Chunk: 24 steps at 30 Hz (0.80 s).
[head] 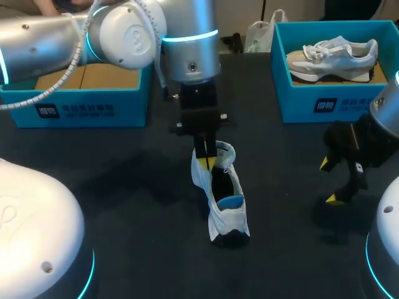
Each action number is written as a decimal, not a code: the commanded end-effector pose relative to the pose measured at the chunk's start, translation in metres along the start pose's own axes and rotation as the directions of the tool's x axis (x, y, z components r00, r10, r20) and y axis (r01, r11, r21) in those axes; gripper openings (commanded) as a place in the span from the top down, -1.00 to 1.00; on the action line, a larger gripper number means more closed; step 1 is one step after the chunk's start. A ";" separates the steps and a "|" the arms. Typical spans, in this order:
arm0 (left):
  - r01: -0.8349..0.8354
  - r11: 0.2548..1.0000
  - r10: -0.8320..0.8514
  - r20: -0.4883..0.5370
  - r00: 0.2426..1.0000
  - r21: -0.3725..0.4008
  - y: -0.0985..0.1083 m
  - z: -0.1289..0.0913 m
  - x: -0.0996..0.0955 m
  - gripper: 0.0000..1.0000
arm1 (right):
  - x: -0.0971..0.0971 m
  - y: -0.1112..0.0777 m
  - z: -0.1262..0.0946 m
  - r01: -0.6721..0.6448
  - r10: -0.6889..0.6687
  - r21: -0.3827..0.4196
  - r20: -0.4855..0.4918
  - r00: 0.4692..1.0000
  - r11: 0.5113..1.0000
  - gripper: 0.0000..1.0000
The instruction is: Take the shoe out of the shoebox, open the shoe tongue, remove and reinsert the insole, then place the shoe into the shoebox
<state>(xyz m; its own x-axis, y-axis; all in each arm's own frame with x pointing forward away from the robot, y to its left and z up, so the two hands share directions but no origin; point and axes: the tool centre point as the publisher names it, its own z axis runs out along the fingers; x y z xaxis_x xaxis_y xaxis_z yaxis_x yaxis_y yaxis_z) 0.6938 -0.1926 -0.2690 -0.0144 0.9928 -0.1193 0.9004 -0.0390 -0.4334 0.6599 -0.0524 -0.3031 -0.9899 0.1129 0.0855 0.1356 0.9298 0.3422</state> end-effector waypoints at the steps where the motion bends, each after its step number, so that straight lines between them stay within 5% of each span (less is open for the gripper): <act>1: -0.011 1.000 0.011 -0.010 1.000 0.023 0.001 0.018 -0.013 1.00 | 0.002 0.000 0.000 -0.001 0.001 0.003 0.004 1.000 1.000 -1.00; 13: -0.026 0.999 0.028 -0.051 0.998 0.046 0.000 0.068 -0.034 1.00 | 0.002 0.000 0.000 -0.001 0.001 0.003 0.004 1.000 1.000 -1.00; 24: -0.047 0.998 0.051 -0.083 0.995 0.051 -0.010 0.104 -0.025 1.00 | 0.002 0.000 0.000 -0.001 0.001 0.003 0.004 1.000 1.000 -1.00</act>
<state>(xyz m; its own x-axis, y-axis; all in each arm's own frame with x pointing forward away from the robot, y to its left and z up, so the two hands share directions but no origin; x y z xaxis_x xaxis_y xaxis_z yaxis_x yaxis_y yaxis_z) 0.6459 -0.2286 -0.3456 0.0699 0.9956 -0.0627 0.8752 -0.0913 -0.4750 0.6597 -0.0526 -0.3029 -0.9899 0.1130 0.0853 0.1356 0.9298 0.3421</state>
